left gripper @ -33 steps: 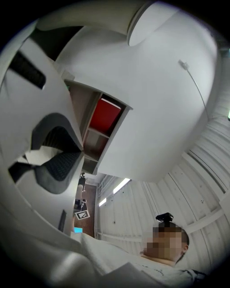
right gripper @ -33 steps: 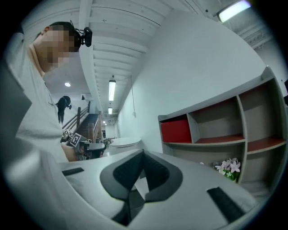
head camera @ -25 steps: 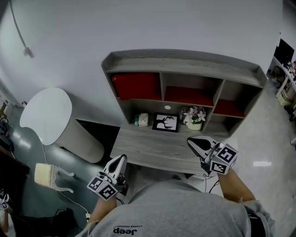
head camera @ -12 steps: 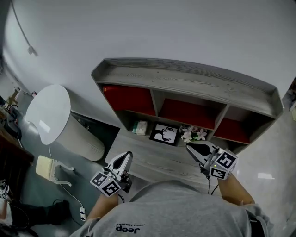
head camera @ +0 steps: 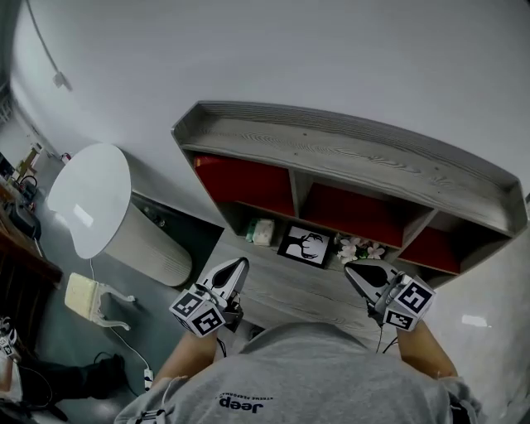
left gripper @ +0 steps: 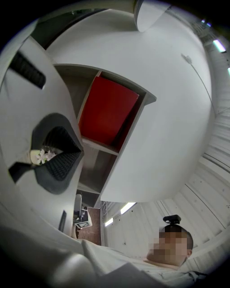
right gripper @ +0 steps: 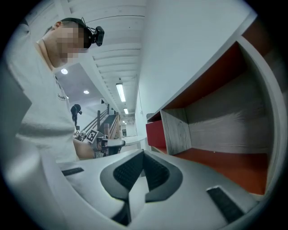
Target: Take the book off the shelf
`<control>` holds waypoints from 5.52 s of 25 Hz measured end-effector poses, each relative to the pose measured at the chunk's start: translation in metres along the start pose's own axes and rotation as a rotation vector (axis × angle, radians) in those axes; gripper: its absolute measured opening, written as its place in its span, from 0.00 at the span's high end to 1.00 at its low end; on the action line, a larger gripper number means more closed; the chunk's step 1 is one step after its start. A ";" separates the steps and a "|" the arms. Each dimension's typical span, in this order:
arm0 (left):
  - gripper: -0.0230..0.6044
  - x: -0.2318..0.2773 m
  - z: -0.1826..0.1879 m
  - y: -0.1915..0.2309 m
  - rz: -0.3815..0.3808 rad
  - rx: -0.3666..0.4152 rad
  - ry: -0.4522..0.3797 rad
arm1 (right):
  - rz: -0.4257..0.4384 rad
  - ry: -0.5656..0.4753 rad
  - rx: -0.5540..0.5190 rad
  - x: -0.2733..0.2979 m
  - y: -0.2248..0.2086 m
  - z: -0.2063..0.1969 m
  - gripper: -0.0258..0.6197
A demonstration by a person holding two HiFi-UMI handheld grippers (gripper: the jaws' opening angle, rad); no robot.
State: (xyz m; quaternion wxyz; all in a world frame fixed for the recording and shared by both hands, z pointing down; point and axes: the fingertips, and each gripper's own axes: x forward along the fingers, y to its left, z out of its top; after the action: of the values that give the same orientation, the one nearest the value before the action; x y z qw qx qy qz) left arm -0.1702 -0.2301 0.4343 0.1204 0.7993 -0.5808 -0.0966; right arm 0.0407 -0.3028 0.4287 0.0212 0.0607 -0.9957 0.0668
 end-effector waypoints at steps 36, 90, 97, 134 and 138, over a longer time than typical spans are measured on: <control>0.47 0.072 0.090 0.209 -0.042 0.305 0.084 | -0.141 0.131 -0.018 0.114 0.022 0.006 0.96; 0.43 0.095 0.076 0.211 -0.188 0.482 0.280 | -0.117 0.106 -0.027 0.109 0.029 0.020 0.96; 0.47 0.085 0.074 0.204 -0.250 0.485 0.262 | -0.115 0.103 -0.025 0.110 0.029 0.020 0.96; 0.53 0.056 0.096 0.191 -0.196 0.341 0.103 | -0.105 0.083 -0.026 0.100 0.030 0.019 0.96; 0.53 0.039 0.103 0.196 -0.148 0.311 0.079 | -0.092 0.076 -0.025 0.096 0.030 0.018 0.96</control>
State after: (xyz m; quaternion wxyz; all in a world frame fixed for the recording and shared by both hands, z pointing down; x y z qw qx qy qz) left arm -0.3663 -0.3331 0.3955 0.0104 0.8519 -0.5233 0.0174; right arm -0.0583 -0.2874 0.4117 0.0629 0.1033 -0.9911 0.0556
